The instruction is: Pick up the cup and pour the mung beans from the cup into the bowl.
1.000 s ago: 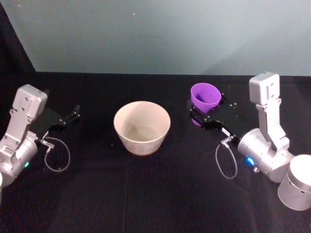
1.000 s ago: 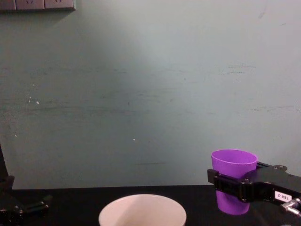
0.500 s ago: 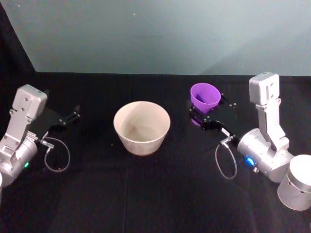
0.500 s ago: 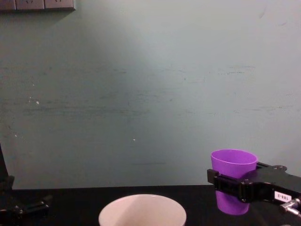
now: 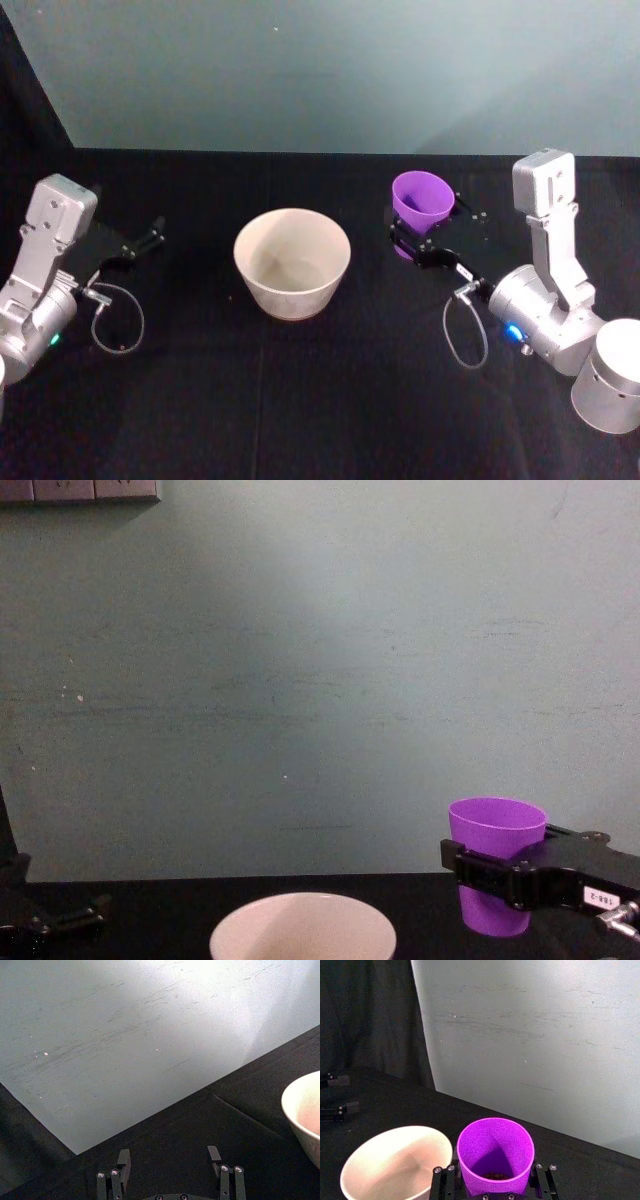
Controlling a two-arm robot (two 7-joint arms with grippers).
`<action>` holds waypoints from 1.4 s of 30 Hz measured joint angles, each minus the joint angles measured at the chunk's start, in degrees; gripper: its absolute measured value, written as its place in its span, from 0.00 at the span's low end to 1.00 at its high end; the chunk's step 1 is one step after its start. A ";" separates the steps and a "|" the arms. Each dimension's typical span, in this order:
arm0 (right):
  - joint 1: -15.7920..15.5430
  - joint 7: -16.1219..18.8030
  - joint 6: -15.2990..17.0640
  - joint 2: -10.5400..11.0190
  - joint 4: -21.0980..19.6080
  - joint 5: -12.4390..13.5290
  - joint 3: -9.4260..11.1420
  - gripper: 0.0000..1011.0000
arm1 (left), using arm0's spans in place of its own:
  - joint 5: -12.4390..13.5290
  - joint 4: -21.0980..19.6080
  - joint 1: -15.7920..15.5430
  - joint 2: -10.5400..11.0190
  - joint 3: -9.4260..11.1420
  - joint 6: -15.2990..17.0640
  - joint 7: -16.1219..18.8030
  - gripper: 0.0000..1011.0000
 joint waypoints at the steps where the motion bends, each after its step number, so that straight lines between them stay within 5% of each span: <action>1: 0.00 0.00 0.00 0.00 0.00 0.00 0.00 0.71 | 0.00 0.00 0.00 0.00 0.00 0.00 0.00 0.99; 42: 0.00 0.00 0.01 0.00 0.00 0.00 0.00 0.71 | 0.00 0.00 0.00 0.00 0.00 0.00 0.00 0.99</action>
